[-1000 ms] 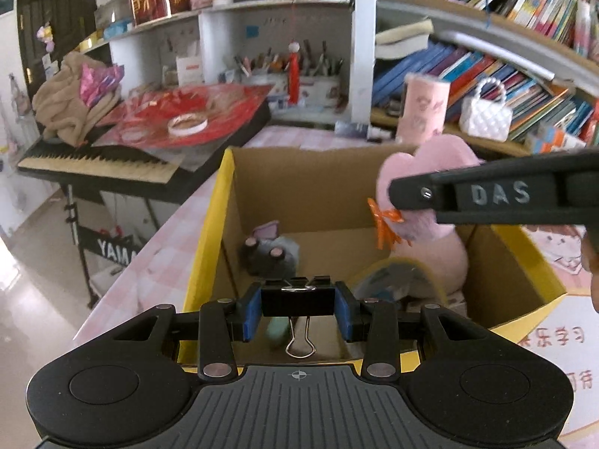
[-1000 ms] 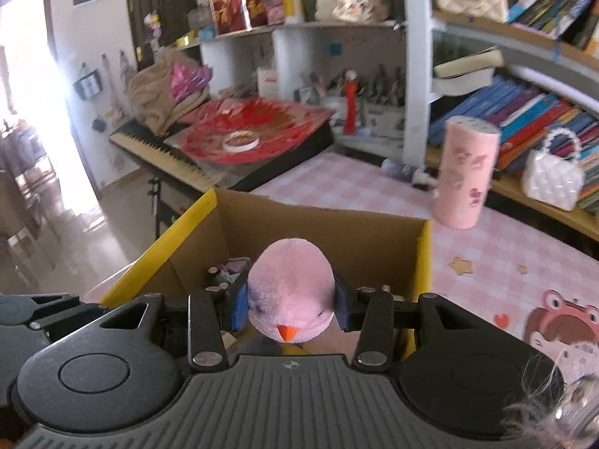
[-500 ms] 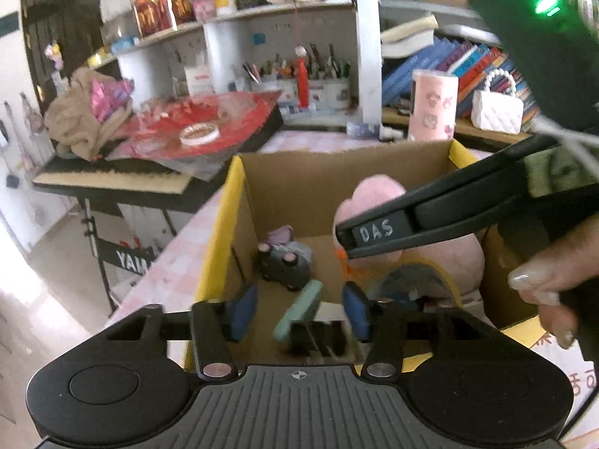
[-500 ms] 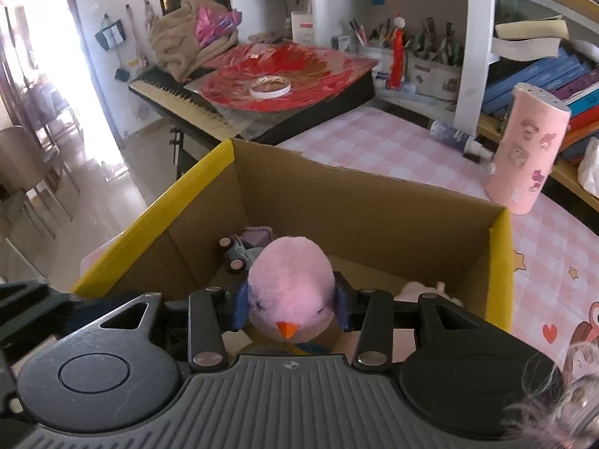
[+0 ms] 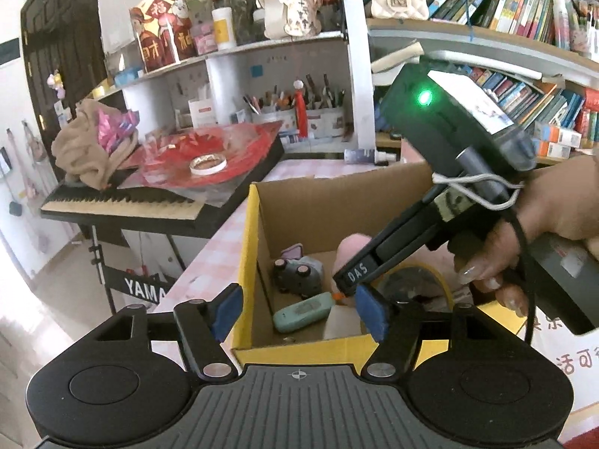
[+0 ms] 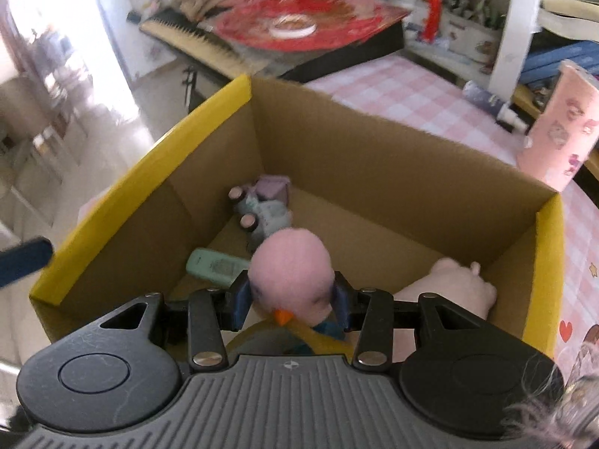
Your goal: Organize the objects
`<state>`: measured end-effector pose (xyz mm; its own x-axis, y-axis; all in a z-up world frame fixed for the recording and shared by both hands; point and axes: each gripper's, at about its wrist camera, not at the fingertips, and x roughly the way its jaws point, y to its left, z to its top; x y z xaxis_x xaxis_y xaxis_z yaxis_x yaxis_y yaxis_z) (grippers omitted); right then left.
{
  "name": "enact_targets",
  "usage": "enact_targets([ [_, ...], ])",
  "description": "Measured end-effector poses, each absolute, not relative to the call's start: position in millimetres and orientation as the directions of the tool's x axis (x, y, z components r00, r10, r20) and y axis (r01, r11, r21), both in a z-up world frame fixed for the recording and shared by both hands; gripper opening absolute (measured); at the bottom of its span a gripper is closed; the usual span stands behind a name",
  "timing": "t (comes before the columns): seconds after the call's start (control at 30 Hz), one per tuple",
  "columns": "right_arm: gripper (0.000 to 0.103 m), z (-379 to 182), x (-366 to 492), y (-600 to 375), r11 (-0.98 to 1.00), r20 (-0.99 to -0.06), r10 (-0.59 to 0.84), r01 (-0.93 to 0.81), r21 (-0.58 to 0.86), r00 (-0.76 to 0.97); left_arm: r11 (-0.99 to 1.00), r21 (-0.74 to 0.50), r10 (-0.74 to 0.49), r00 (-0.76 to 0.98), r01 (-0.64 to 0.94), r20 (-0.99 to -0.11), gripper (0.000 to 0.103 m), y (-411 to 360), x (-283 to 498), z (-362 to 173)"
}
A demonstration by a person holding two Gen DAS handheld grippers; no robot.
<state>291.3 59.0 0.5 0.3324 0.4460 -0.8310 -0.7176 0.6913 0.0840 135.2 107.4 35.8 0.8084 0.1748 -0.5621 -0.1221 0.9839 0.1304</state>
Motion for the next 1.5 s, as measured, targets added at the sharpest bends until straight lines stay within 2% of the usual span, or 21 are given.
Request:
enact_targets([
  [0.1,0.042,1.6,288.2,62.9,0.678,-0.835,0.434,-0.733,0.056,0.338,0.984,0.124,0.175,0.820,-0.128,-0.545,0.071,111.2,124.7,39.0],
  [0.17,0.050,4.7,284.6,60.0,0.683,-0.821,0.442,-0.729,0.047,0.361,0.985,0.116,0.172,0.827,-0.129,-0.536,0.072,114.3,118.5,41.0],
  [0.37,0.062,23.7,258.3,38.5,0.744,-0.738,0.481,-0.665,0.059,0.473,0.985,0.086,0.172,0.843,-0.149,-0.509,0.077,122.7,98.0,44.4],
  [0.63,0.068,57.0,186.1,-4.9,0.830,-0.588,0.456,-0.558,0.009,0.668,0.989,0.039,0.146,0.868,-0.145,-0.474,0.088,122.1,71.0,48.6],
  [0.8,0.073,68.8,138.8,-45.0,0.901,-0.520,0.376,-0.435,0.009,0.767,0.993,0.009,0.109,0.875,-0.118,-0.471,0.090,110.3,56.1,48.8],
  [0.97,0.078,69.8,96.7,-82.7,0.960,-0.491,0.253,-0.280,0.018,0.834,0.998,0.005,0.060,0.874,-0.066,-0.481,0.095,89.5,43.4,48.1],
  [1.27,0.088,46.3,24.3,-131.4,0.999,-0.514,-0.002,0.021,0.031,0.858,1.000,0.008,-0.005,0.865,0.010,-0.502,0.098,54.7,13.3,40.6],
  [1.5,0.096,28.3,-18.5,-148.5,0.994,-0.532,-0.101,0.113,-0.010,0.841,0.993,0.048,-0.064,0.851,0.104,-0.521,0.098,23.3,2.5,31.7],
])
